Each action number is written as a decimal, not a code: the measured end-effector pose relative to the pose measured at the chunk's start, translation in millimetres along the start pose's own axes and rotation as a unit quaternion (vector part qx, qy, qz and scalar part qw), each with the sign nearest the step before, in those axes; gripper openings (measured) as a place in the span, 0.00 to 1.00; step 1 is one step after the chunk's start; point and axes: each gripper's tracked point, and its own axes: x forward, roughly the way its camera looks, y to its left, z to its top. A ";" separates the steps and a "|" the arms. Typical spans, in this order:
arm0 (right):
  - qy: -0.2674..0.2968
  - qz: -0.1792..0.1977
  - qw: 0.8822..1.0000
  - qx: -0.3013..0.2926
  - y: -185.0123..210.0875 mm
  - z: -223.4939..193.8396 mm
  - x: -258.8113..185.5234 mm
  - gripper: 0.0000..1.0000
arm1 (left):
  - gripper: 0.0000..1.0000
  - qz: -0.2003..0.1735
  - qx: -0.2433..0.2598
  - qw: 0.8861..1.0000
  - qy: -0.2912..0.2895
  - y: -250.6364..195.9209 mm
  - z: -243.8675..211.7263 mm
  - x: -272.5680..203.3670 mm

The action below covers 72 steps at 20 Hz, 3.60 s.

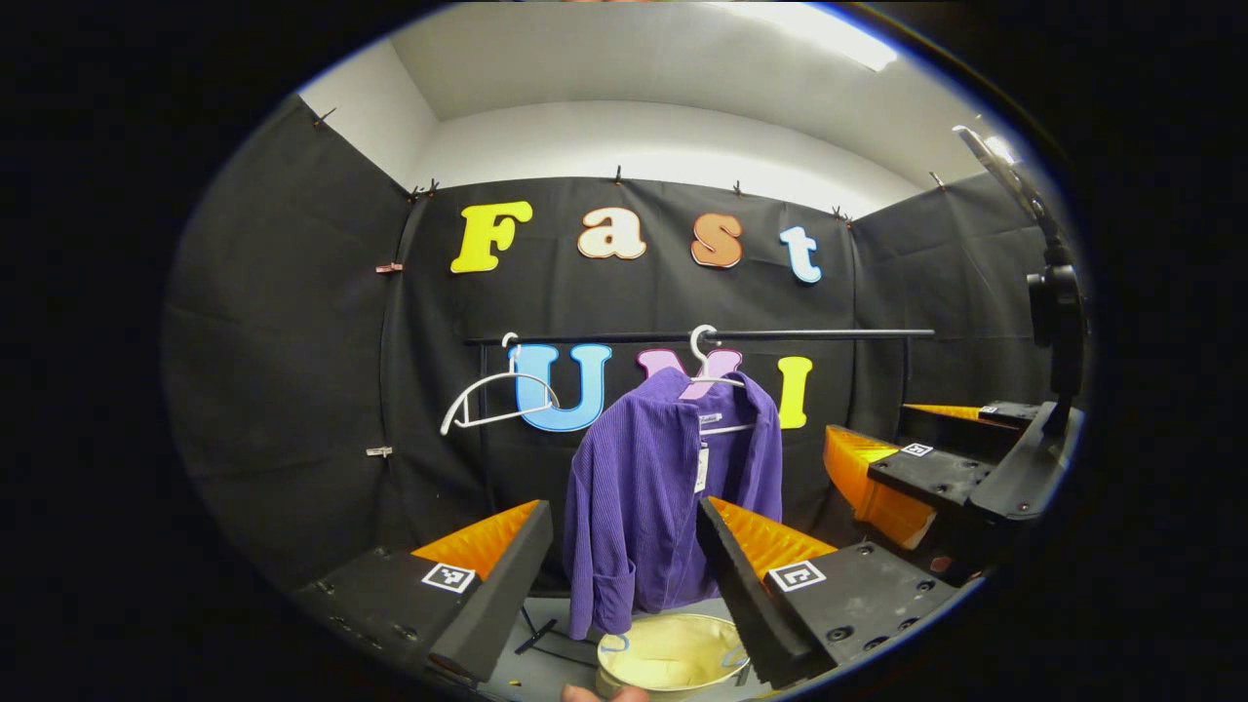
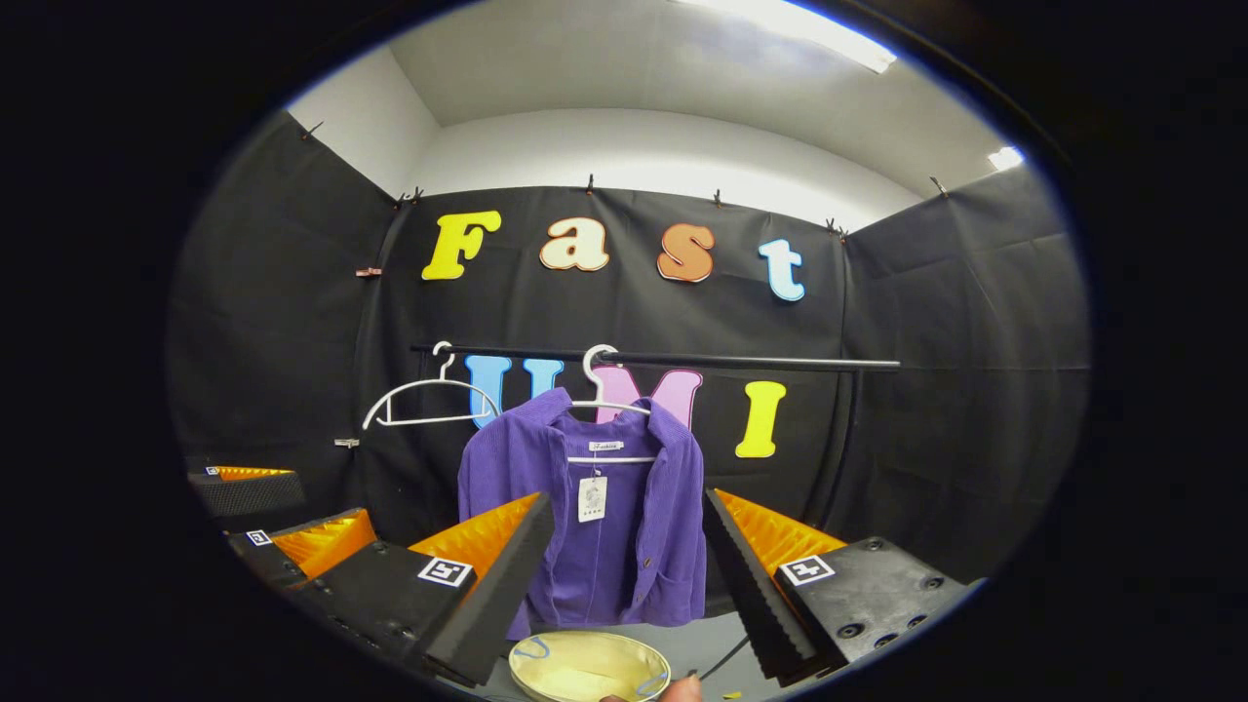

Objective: Grasp the clothes on the hanger with both hands and then place them into the laundry hamper below.

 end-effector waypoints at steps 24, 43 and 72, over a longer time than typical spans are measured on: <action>0.008 0.066 0.998 -0.007 -87.0 -71.5 184.9 0.98 | 0.92 0.044 -0.012 0.999 0.005 -82.8 -29.4 224.3; 0.028 0.042 0.998 0.023 -41.8 -131.4 309.6 0.97 | 0.23 0.155 -0.014 0.987 0.033 -15.4 -52.5 298.7; -0.031 -0.075 0.994 -0.074 -158.4 -103.4 376.2 0.08 | 0.05 0.106 -0.041 0.992 0.048 62.3 13.5 322.2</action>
